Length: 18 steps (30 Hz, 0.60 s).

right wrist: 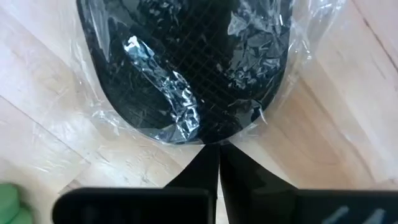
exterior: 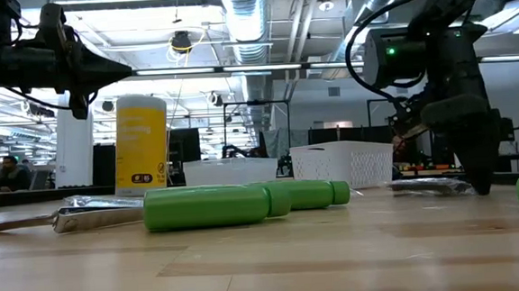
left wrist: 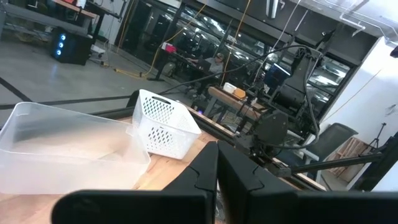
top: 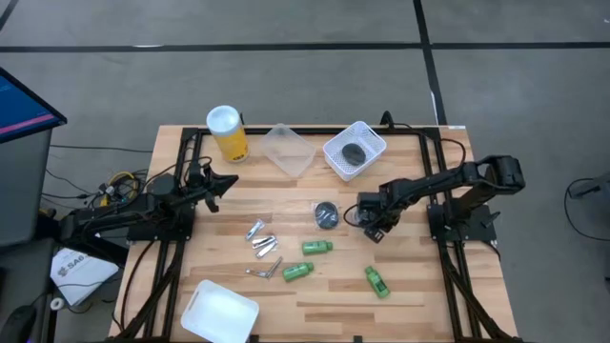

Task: Pick & Place Travel size toiletries
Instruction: Put the black hairbrush into the top white bin

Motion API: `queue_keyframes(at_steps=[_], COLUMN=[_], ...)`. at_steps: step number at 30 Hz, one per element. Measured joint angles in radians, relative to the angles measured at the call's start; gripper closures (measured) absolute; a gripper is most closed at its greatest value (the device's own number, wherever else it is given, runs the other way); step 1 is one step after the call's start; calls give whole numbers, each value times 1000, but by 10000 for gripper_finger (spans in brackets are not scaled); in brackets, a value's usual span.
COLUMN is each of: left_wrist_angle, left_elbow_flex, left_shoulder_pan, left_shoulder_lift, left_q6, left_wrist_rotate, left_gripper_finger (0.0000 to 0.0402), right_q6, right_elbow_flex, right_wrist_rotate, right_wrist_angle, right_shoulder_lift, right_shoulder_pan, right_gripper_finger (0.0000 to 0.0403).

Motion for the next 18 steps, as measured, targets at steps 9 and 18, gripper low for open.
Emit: queue_keyframes(at_steps=[9,18], left_wrist_angle=[6,8], left_elbow_flex=[0,0], left_shoulder_pan=[0,0], left_shoulder_lift=[0,0], left_q6=[0,0], left_wrist_rotate=[0,0], left_gripper_finger=[400,400], right_q6=[43,84], right_elbow_flex=[31,189], right_wrist_rotate=[-44,-48], right_wrist_angle=[-41,-60], right_shoulder_lift=[-128,-254], right_shoulder_pan=[11,-12], right_gripper_finger=[403,403])
